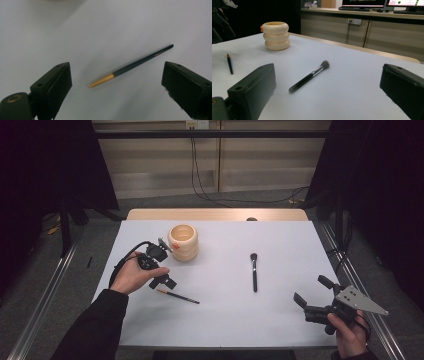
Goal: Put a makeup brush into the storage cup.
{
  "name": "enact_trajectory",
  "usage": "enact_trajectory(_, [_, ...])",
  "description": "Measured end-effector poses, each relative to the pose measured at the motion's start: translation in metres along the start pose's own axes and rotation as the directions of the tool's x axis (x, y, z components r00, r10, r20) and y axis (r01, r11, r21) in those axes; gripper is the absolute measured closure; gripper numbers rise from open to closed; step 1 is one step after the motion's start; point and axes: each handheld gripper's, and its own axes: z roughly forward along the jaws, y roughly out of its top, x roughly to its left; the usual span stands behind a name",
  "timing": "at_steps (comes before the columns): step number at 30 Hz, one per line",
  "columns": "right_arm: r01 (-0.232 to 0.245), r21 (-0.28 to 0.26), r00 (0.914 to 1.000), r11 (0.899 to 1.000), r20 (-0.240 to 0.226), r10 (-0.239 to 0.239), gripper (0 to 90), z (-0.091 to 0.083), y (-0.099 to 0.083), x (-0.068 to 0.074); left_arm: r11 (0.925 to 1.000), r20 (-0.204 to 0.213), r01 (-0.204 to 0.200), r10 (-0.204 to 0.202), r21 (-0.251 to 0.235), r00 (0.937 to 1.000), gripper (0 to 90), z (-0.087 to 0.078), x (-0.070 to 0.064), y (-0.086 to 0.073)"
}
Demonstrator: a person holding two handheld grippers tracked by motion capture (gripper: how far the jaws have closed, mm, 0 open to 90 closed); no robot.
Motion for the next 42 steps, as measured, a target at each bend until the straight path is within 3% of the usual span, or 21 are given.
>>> enact_trajectory(2, [0.000,0.001,1.0000,1.000,0.000,0.000,0.0,0.000,0.000,0.000,0.9997,0.012,-0.002,0.001,0.023,0.9999,7.8,0.002,0.000,0.000])
enact_trajectory(8, [0.002,0.000,1.0000,1.000,0.001,-0.002,0.0,0.000,0.000,0.000,0.9994,0.003,-0.023,0.023,0.026,0.9997,6.6,0.006,0.002,0.000])
enact_trajectory(12, [0.004,-0.001,1.0000,1.000,0.001,-0.004,0.0,0.000,0.000,0.000,0.9972,0.023,-0.072,0.072,0.021,0.9972,6.6,0.006,0.004,-0.002])
enact_trajectory(14, [0.001,0.001,1.0000,1.000,0.001,-0.001,0.0,0.000,0.000,0.000,0.9930,0.043,-0.116,0.116,0.021,0.9924,6.3,0.006,0.004,-0.002])
enact_trajectory(15, [-0.001,0.001,1.0000,1.000,0.000,0.001,0.0,0.000,0.000,0.000,0.9930,0.047,-0.118,0.118,-0.003,0.9919,6.3,0.007,0.003,-0.002])
enact_trajectory(18, [0.002,0.001,1.0000,1.000,0.001,-0.002,0.0,0.000,0.000,0.000,0.9817,0.055,-0.190,0.190,-0.015,0.9802,6.2,0.006,0.001,-0.002])
enact_trajectory(20, [0.003,0.000,1.0000,1.000,0.001,-0.003,0.0,0.000,0.000,0.000,0.9794,0.057,-0.200,0.201,-0.028,0.9779,6.3,0.008,-0.002,-0.003])
enact_trajectory(24, [0.000,-0.001,1.0000,1.000,-0.003,0.000,0.0,0.000,0.000,0.000,0.9652,0.065,-0.261,0.261,-0.018,0.9631,7.3,0.010,-0.004,-0.002])
enact_trajectory(25, [0.000,-0.002,1.0000,1.000,-0.003,0.000,0.0,0.000,0.000,0.000,0.9603,0.060,-0.276,0.278,-0.038,0.9586,6.6,0.012,-0.006,-0.002])
enact_trajectory(27, [0.000,0.000,1.0000,1.000,-0.003,0.000,0.0,0.000,0.000,0.000,0.9582,0.040,-0.284,0.285,-0.035,0.9576,6.1,0.014,-0.007,-0.002])
enact_trajectory(29, [0.004,-0.004,1.0000,1.000,0.000,-0.004,0.0,0.000,0.000,0.000,0.9520,0.054,-0.305,0.306,-0.018,0.9505,6.8,0.015,-0.008,-0.002])
enact_trajectory(30, [0.001,-0.009,1.0000,1.000,0.000,-0.001,0.0,0.000,0.000,0.000,0.9409,0.055,-0.339,0.339,-0.013,0.9393,8.4,0.015,-0.009,-0.003])
enact_trajectory(32, [0.006,-0.010,1.0000,1.000,-0.002,-0.006,0.0,0.000,0.000,0.000,0.9299,0.052,-0.367,0.368,-0.018,0.9285,10.1,0.016,-0.011,-0.004])
enact_trajectory(34, [0.002,-0.008,1.0000,1.000,0.003,-0.002,0.0,0.000,0.000,0.000,0.9089,0.050,-0.416,0.417,-0.030,0.9076,12.5,0.016,-0.014,-0.005])
enact_trajectory(36, [0.001,-0.007,1.0000,1.000,-0.003,-0.001,0.0,0.000,0.000,0.000,0.8792,0.045,-0.476,0.476,-0.022,0.8781,13.1,0.017,-0.017,-0.006])
enact_trajectory(37, [0.001,-0.009,1.0000,1.000,0.000,-0.001,0.0,0.000,0.000,0.000,0.8710,0.048,-0.491,0.491,-0.014,0.8698,12.6,0.018,-0.019,-0.007])
enact_trajectory(38, [0.003,-0.009,1.0000,1.000,0.000,-0.003,0.0,0.000,0.000,0.000,0.8497,0.049,-0.527,0.527,-0.004,0.8486,13.8,0.019,-0.020,-0.008])
enact_trajectory(40, [0.005,-0.010,1.0000,1.000,-0.001,-0.005,0.0,0.000,0.000,0.000,0.8339,0.037,-0.552,0.552,0.000,0.8333,17.3,0.020,-0.022,-0.007])
enact_trajectory(41, [0.005,-0.010,1.0000,1.000,-0.001,-0.005,0.0,0.000,0.000,0.000,0.8356,0.040,-0.549,0.549,-0.006,0.8348,17.3,0.021,-0.024,-0.009])
enact_trajectory(42, [0.001,-0.006,1.0000,1.000,0.003,-0.001,0.0,0.000,0.000,0.000,0.8186,0.050,-0.574,0.574,-0.010,0.8173,18.8,0.021,-0.024,-0.009])
